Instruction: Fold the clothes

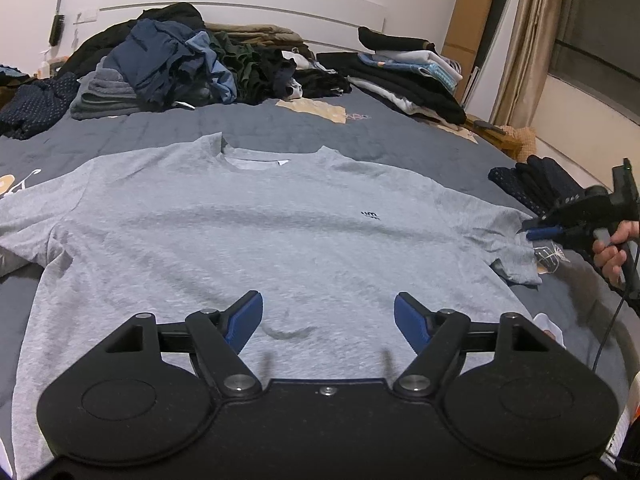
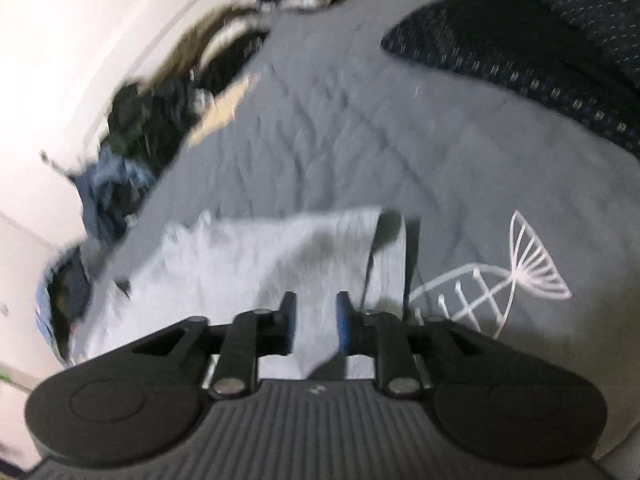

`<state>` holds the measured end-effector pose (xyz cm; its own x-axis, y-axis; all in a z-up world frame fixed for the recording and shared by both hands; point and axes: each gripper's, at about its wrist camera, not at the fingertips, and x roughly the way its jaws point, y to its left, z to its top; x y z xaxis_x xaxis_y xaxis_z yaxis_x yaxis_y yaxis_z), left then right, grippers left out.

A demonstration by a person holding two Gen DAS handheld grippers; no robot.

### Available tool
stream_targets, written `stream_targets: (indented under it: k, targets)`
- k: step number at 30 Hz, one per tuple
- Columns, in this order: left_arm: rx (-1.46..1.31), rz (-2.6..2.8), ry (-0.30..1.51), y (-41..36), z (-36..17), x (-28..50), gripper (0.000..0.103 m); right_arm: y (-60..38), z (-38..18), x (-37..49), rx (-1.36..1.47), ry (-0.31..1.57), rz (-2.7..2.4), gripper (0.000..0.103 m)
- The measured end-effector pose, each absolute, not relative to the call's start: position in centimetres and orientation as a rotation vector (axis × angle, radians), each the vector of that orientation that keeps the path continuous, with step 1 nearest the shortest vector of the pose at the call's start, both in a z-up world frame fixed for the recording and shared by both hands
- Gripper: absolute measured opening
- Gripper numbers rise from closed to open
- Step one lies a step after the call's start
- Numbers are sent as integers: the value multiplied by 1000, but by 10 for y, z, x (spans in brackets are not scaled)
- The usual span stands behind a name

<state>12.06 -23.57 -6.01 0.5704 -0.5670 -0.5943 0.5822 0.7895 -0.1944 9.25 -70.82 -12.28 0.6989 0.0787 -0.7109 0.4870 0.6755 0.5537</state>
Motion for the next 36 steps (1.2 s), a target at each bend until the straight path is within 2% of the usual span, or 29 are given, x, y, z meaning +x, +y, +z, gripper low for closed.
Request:
stream_targets:
  k: [8, 16, 18, 19, 29, 36]
  targets:
    - [25, -675, 690, -236, -61, 122, 72, -698, -135, 99, 869, 873, -155, 27]
    - [34, -675, 690, -236, -62, 121, 72, -700, -148, 102, 1004, 825, -152, 25]
    - [34, -674, 689, -235, -62, 121, 72, -704, -145, 97, 1015, 801, -160, 5]
    - [32, -671, 689, -236, -62, 121, 73, -705, -143, 95, 1021, 789, -164, 3]
    - [41, -673, 686, -237, -63, 120, 74, -722, -125, 69, 1076, 670, -205, 2]
    - [40, -672, 685, -237, -62, 122, 74, -720, -114, 67, 962, 692, -286, 2]
